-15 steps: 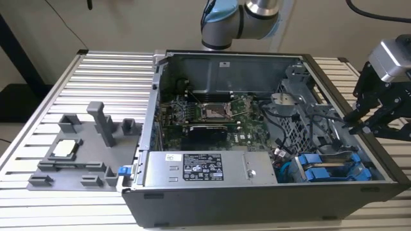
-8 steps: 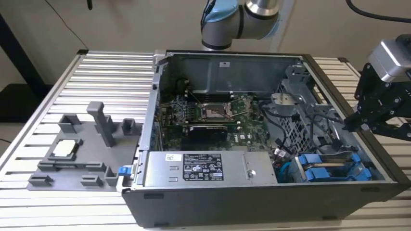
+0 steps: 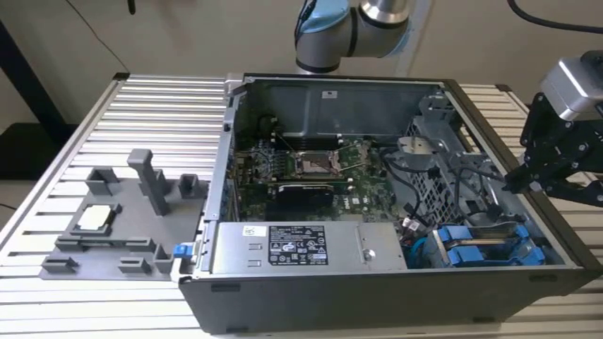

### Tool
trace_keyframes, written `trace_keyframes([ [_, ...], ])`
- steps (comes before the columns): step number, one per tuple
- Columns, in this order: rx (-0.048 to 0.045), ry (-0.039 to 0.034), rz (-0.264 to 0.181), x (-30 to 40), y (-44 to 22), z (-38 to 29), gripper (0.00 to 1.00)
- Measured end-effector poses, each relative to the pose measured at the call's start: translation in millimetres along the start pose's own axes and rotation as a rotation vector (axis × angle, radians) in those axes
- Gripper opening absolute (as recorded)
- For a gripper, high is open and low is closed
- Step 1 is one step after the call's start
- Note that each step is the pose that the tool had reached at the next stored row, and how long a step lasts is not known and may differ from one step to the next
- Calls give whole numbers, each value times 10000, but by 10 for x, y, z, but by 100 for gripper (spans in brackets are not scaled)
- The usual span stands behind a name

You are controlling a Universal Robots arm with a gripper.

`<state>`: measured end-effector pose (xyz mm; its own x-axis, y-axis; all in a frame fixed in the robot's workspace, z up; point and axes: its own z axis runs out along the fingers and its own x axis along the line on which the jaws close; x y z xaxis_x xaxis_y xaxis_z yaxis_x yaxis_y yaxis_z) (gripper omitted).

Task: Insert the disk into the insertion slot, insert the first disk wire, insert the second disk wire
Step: 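Insert the first disk wire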

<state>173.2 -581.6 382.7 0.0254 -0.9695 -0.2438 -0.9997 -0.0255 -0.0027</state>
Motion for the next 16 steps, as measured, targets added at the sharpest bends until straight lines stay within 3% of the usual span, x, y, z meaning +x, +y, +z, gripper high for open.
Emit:
trace_keyframes([
  [6, 0, 7, 0, 0, -1, 0, 19],
  [7, -1, 49, 0, 1, -1, 1, 19],
  [8, -4, 157, 0, 1, 0, 3, 19],
  [12, -19, 745, 2, -3, 6, 11, 19],
  [16, 10, 999, -4, -7, 74, 41, 19],
])
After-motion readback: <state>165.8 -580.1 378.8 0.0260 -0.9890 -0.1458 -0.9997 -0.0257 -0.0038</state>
